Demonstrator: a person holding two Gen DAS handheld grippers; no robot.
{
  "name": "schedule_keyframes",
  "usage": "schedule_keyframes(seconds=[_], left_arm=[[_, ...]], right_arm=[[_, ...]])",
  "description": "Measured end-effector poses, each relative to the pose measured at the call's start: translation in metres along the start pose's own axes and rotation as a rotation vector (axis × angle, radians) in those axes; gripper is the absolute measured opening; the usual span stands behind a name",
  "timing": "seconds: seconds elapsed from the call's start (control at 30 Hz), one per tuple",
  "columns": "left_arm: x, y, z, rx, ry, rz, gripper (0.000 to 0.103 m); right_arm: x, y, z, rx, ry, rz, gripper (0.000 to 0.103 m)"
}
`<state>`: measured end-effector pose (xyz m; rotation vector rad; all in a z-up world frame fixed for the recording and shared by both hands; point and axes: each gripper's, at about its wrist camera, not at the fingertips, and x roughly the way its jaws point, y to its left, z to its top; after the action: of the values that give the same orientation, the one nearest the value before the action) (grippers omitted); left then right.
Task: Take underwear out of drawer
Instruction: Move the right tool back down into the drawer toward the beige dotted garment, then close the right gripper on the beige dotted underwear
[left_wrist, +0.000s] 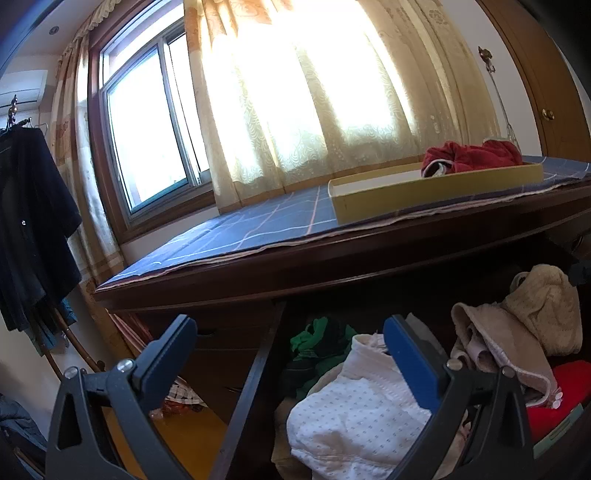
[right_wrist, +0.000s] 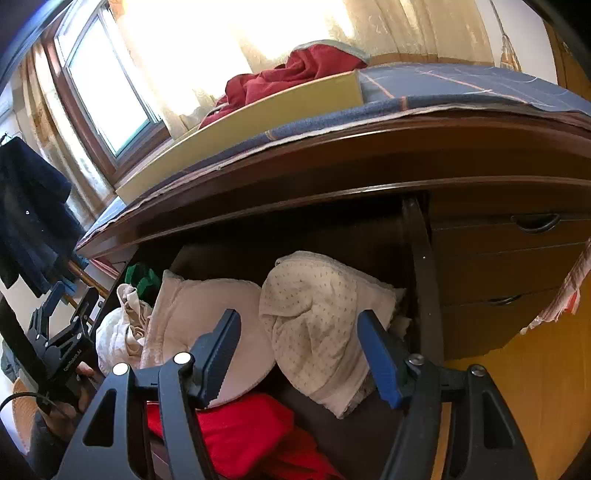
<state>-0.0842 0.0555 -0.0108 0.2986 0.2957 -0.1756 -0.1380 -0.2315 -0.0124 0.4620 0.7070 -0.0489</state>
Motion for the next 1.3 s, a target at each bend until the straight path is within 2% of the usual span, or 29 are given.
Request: schedule_keyframes(seconds=[0.27, 0.4, 0.5, 0.77, 1.07, 1.3], left_arm=[[0.001, -0.001, 0.000, -0.001, 0.003, -0.004, 0.103], [0.001, -0.001, 0.000, -0.001, 0.005, -0.003, 0.103], [0.001, 0.000, 0.000, -0.001, 0.008, -0.004, 0.103], [0.003, -0.001, 0.000, -0.005, 0.017, -0.009, 0.103], [0.003, 0.000, 0.001, -0.011, 0.027, -0.018, 0.103], [0.004, 0.001, 0.001, -0.016, 0.033, -0.024, 0.103]], right_arm=[[0.015, 0.012, 0.005, -0.084, 0.100, -0.012, 0.068], [0.017, 0.026, 0.015, -0.190, 0.116, -0.072, 0.068], [0.025, 0.028, 0.022, -0.206, 0.151, -0.076, 0.068], [0.056, 0.034, 0.032, -0.287, 0.253, -0.112, 0.068], [0.097, 0.038, 0.036, -0.392, 0.376, -0.200, 0.068], [0.116, 0.041, 0.034, -0.437, 0.450, -0.207, 0.068]])
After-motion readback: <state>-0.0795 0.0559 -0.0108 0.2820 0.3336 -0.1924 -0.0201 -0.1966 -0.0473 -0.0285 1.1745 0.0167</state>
